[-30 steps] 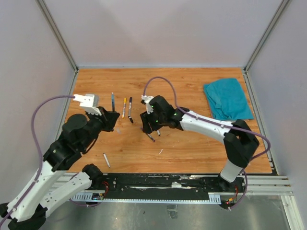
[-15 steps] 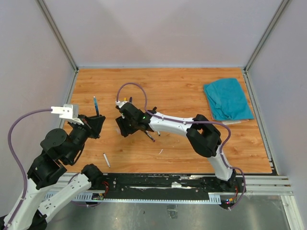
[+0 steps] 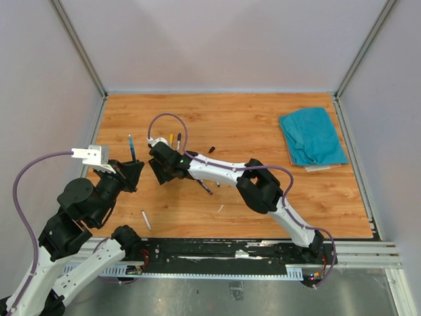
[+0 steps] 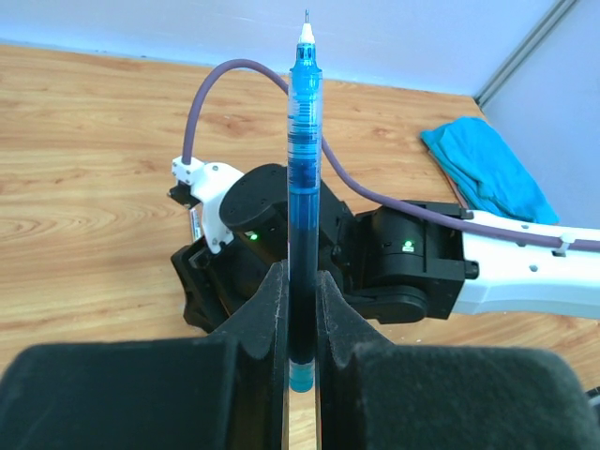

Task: Insert the pens into the pen caps
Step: Move the pen cap to the center of the board.

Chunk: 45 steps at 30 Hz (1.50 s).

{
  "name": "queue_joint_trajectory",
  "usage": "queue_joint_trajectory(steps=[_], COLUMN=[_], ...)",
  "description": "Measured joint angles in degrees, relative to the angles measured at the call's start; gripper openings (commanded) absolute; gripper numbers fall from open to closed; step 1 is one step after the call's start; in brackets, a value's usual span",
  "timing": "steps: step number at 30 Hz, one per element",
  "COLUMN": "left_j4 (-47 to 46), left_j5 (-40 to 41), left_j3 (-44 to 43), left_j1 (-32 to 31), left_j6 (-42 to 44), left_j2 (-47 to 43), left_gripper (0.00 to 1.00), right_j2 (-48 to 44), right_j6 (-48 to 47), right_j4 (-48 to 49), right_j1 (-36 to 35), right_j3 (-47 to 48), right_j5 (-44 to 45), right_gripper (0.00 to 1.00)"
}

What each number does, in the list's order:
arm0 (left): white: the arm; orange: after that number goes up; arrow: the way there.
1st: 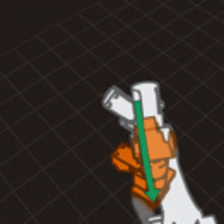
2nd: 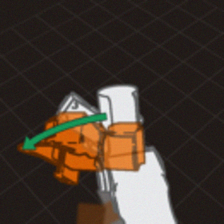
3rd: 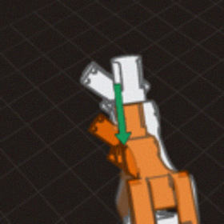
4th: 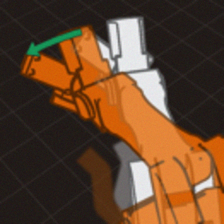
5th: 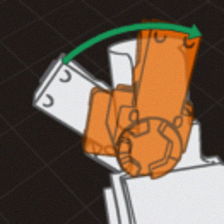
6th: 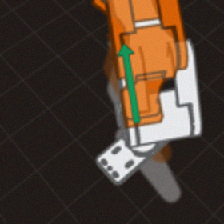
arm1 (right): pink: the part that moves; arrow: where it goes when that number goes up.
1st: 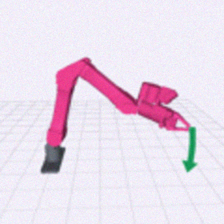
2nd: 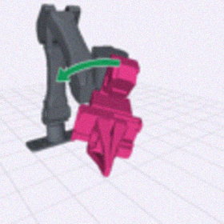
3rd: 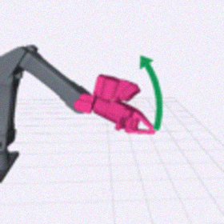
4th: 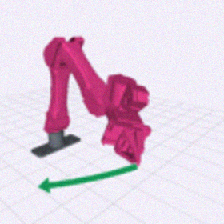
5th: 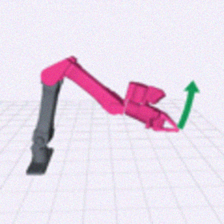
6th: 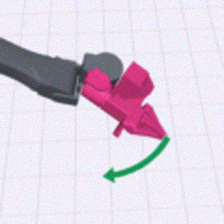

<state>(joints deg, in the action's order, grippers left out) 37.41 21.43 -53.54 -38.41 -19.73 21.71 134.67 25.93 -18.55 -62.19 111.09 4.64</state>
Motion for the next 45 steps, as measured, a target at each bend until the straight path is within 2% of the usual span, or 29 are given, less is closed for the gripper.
queue_joint_trajectory(steps=[11, 23, 28, 30, 34, 45], left_j4=[0.1, 0.1, 0.1, 0.0, 0.0, -2.3], left_j5=[0.3, 0.5, 0.5, 0.5, 0.4, -2.5], left_j3=[0.7, 1.0, 1.1, 1.1, 1.3, 2.5], left_j1=[0.0, 0.0, 0.0, 0.0, 0.0, 0.0], left_j6=[0.0, 0.0, 0.0, 0.0, 0.1, 0.4], left_j2=[-0.7, -1.0, -1.0, -1.0, -1.0, 1.7], left_gripper=[0.00, 0.00, 0.01, 0.00, 0.01, 0.00], right_j2=[5.1, 9.3, 9.0, 7.2, -1.3, -36.7], right_j6=[-0.3, -3.5, -4.5, -4.7, -5.3, -4.7], right_j4=[-3.3, -9.6, -9.6, -8.2, -3.3, 9.2], right_j1=[-1.7, -2.8, -3.5, -3.6, -4.0, -4.0], right_j3=[6.0, 14.1, 13.7, 10.3, -3.5, -40.5], right_j5=[2.0, 6.0, 6.9, 6.9, 5.2, 2.5], right_gripper=[0.41, 0.18, 0.15, 0.15, 0.15, 0.15])
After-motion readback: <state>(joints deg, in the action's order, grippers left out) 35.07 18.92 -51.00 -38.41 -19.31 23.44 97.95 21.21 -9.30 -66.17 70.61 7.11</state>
